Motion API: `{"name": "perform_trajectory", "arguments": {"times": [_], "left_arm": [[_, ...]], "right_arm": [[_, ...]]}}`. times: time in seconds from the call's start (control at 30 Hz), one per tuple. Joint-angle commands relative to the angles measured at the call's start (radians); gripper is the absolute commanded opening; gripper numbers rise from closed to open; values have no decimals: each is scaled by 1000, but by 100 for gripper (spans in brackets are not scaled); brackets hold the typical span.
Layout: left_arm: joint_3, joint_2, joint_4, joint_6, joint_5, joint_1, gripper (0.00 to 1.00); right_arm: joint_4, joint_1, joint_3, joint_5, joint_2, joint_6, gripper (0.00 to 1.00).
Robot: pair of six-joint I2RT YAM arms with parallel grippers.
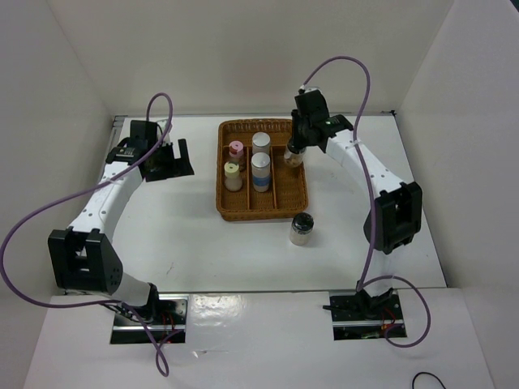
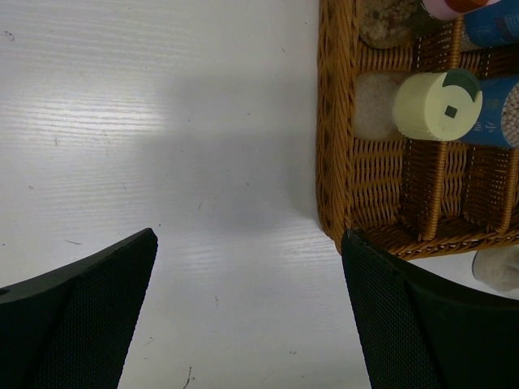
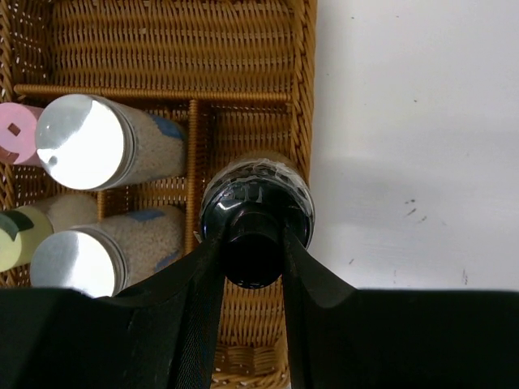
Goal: Organize the condiment bottles
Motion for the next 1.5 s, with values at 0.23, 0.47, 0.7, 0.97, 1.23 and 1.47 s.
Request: {"name": "perform_trajectory", "arguments": {"times": [0.23,0.47,0.7,0.97,1.23,1.47], "left_arm": [[45,52,17,1,-11,13,100],[75,83,26,1,-11,13,100],[75,93,26,-8,-2,13,100],[75,93,35,-18,-2,13,100],[56,60,35,-18,-2,22,100],[24,21,35,-18,18,22,100]], "right_arm": [[95,15,113,-9,120,-43,9],[95,15,146,-8,184,-52,9],[122,15,146,-8,227,-62,11],[103,15,135,1,226,-62,59],[66,15,35,11,41,-25,85],[75,24,-271,-3,-315,20,79]]}}
